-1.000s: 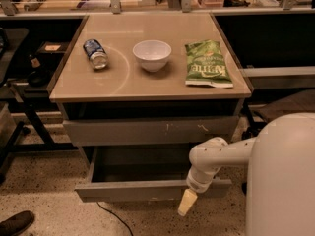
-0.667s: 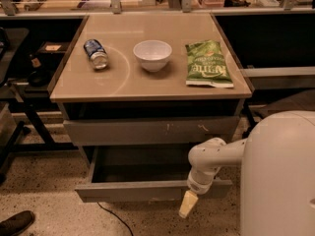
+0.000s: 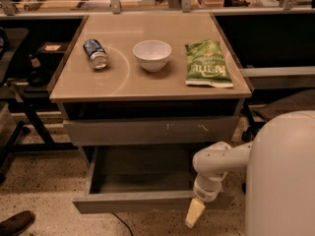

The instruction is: Open middle drawer

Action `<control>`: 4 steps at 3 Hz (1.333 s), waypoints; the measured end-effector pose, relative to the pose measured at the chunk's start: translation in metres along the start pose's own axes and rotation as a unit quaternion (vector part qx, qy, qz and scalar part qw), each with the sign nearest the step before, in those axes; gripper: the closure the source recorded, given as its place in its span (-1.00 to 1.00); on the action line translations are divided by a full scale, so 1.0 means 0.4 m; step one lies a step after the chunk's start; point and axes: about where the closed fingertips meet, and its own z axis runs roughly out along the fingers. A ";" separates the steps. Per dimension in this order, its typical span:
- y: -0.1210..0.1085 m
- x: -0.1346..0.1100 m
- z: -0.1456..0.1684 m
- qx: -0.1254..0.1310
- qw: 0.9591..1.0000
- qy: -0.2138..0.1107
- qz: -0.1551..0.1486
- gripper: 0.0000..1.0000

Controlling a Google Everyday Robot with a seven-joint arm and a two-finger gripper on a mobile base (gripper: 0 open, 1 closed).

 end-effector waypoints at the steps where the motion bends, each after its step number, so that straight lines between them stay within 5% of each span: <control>1: 0.023 0.043 -0.026 0.004 1.000 0.005 0.014 -1.00; 2: 0.046 0.108 -0.059 0.015 0.999 0.009 0.041 -1.00; 3: 0.046 0.106 -0.058 0.014 0.999 0.008 0.039 -1.00; 4: 0.055 0.055 -0.059 0.001 1.000 -0.004 0.005 -1.00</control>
Offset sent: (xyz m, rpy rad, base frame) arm -0.0558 -0.0364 0.0473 -0.0761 -0.0233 -0.1302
